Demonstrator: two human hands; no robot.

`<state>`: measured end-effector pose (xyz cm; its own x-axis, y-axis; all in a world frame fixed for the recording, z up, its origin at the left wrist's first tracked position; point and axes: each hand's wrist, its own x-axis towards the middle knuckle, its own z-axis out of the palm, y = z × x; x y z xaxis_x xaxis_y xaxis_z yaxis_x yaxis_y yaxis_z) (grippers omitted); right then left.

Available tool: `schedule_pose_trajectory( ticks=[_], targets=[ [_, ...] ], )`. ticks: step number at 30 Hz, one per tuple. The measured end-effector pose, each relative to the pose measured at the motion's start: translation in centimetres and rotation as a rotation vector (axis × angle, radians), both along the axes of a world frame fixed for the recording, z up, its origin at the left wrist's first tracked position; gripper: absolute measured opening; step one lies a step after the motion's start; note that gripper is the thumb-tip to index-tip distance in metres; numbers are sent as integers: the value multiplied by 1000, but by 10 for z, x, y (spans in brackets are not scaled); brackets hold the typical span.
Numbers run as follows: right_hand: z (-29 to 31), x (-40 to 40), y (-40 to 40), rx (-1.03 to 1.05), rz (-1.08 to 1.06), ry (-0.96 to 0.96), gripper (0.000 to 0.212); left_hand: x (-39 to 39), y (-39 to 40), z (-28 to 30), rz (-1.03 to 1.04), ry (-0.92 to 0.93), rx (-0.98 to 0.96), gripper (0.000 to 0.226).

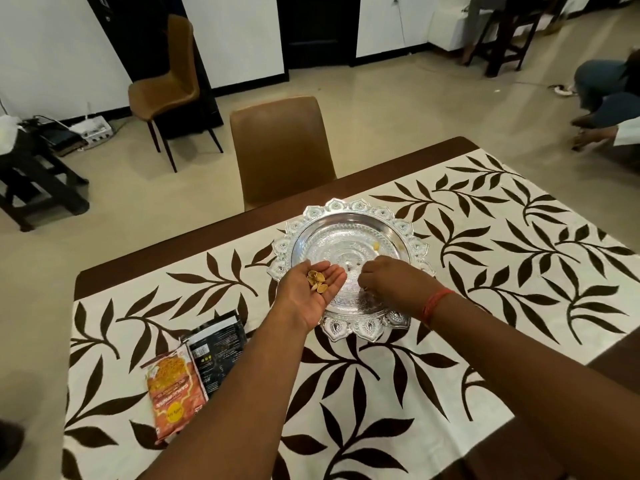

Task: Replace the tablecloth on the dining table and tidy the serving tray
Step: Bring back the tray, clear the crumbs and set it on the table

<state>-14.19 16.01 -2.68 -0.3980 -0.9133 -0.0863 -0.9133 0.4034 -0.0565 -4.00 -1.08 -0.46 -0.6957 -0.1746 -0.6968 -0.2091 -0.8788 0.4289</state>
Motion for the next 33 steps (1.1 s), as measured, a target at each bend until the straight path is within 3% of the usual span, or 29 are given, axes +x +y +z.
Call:
schedule_pose_trajectory(
  ticks=[6,11,13,18,21,24,27,33],
  targets=[
    [4,5,-10,-81,-146,-132,8,3,3,1,14,4,-24,45],
    [30,5,-20,-467,-423,-355,7,4,7,2,23,1,-35,49],
    [46,12,-30,-524,-389,-393,8,2,7,3,28,1,-36,52],
    [69,25,-54,-352,-119,-379,22,4,5,8,77,27,73,42],
    [66,2,-52,-496,-302,-345,23,6,3,9,99,15,98,45],
    [50,-28,-39,-245,-482,-155,28,11,0,9,136,8,101,41],
    [27,-22,-26,113,-335,-72,32,16,-2,7,172,12,129,38],
    [11,36,-6,138,-334,-76,31,22,-3,6,207,15,166,34]
  ],
)
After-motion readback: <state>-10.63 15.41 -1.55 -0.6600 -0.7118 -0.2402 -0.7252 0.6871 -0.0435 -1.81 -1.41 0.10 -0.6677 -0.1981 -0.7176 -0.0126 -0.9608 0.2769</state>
